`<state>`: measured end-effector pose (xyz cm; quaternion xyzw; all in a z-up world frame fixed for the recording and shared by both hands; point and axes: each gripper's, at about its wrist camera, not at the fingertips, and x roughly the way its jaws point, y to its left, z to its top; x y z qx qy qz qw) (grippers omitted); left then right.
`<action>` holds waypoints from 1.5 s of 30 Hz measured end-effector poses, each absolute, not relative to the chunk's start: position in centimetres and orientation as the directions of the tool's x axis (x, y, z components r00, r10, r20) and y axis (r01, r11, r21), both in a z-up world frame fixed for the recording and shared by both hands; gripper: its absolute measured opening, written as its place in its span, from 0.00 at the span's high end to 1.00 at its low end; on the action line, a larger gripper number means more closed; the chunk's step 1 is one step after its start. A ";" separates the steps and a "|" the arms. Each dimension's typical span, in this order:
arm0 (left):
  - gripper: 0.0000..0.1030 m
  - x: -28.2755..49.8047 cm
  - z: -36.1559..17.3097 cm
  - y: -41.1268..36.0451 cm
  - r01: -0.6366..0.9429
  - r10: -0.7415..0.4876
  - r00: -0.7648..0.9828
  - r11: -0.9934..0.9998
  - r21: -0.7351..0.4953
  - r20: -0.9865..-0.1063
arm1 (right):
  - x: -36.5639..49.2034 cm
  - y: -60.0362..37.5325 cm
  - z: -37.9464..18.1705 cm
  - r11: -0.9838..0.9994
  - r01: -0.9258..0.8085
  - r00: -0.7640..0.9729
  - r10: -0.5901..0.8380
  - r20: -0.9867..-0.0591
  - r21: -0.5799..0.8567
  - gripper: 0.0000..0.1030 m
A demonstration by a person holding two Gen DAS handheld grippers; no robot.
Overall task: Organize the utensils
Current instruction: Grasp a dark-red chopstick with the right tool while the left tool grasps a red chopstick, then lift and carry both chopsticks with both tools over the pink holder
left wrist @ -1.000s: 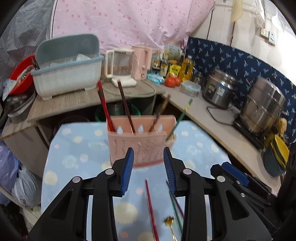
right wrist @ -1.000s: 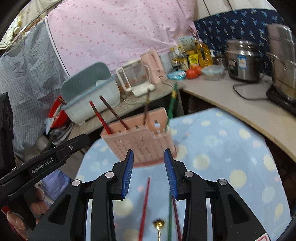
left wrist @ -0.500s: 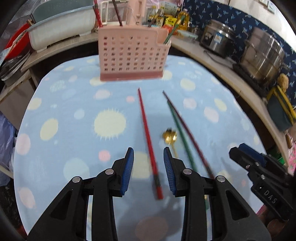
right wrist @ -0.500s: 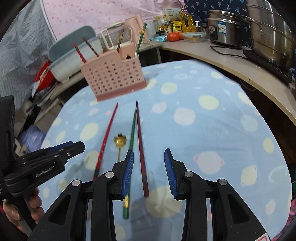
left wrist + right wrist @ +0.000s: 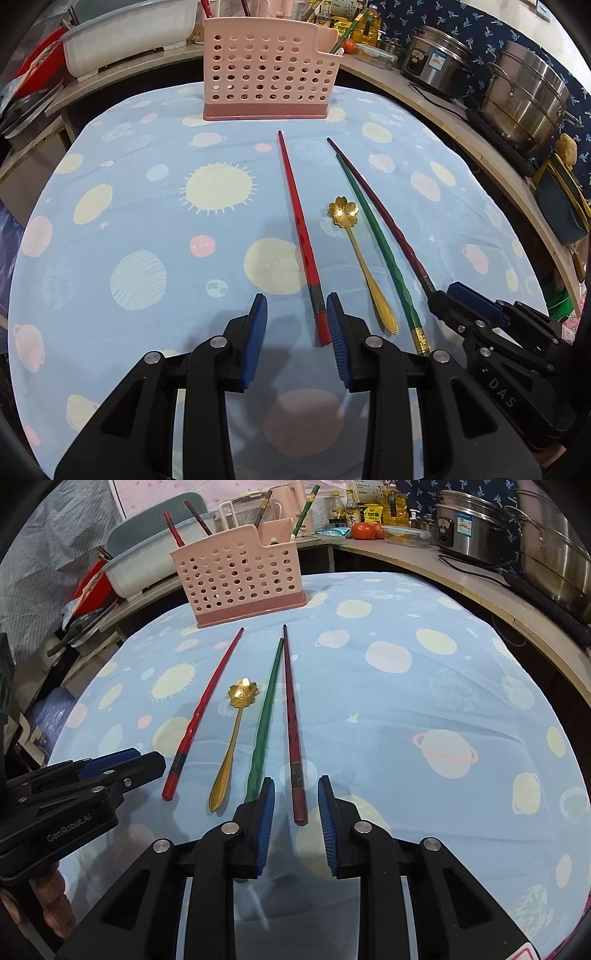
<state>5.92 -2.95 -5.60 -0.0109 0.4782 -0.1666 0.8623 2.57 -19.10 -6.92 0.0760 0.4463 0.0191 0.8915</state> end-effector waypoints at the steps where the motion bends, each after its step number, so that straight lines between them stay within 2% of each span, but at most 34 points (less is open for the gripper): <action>1: 0.69 5.9 -5.6 -3.0 0.278 -0.298 0.486 0.944 -0.178 -0.821 | 2.6 -19.1 -7.1 0.988 0.033 0.599 0.102 -0.794 0.152 0.80; 9: 0.69 6.1 -6.7 -3.8 0.284 -0.294 0.466 0.943 -0.173 -0.835 | 2.9 -19.1 -7.7 0.989 0.032 0.594 0.097 -0.799 0.144 0.90; 15: 0.70 6.6 -6.9 -4.2 0.287 -0.283 0.481 0.945 -0.157 -0.830 | 2.9 -19.2 -7.8 0.989 0.033 0.594 0.097 -0.798 0.145 0.92; 17: 0.75 6.6 -6.9 -4.4 0.294 -0.277 0.485 0.945 -0.144 -0.830 | 2.9 -19.2 -7.8 0.989 0.033 0.594 0.098 -0.798 0.145 0.92; 18: 0.82 6.6 -6.9 -4.5 0.299 -0.279 0.483 0.943 -0.143 -0.830 | 2.9 -19.2 -7.8 0.989 0.033 0.594 0.098 -0.798 0.146 0.92; 22: 0.92 6.6 -6.9 -4.2 0.301 -0.291 0.473 0.940 -0.157 -0.832 | 2.9 -19.2 -7.7 0.989 0.033 0.594 0.098 -0.799 0.146 0.93; 32: 0.93 6.1 -5.9 -2.9 0.285 -0.303 0.476 0.941 -0.181 -0.825 | 2.0 -19.5 -6.6 0.986 0.040 0.613 0.102 -0.783 0.159 0.93; 45: 0.93 5.3 -0.8 -0.2 0.262 -0.324 0.564 0.942 -0.207 -0.759 | 0.7 -20.6 -0.5 0.976 0.041 0.716 0.121 -0.687 0.215 0.93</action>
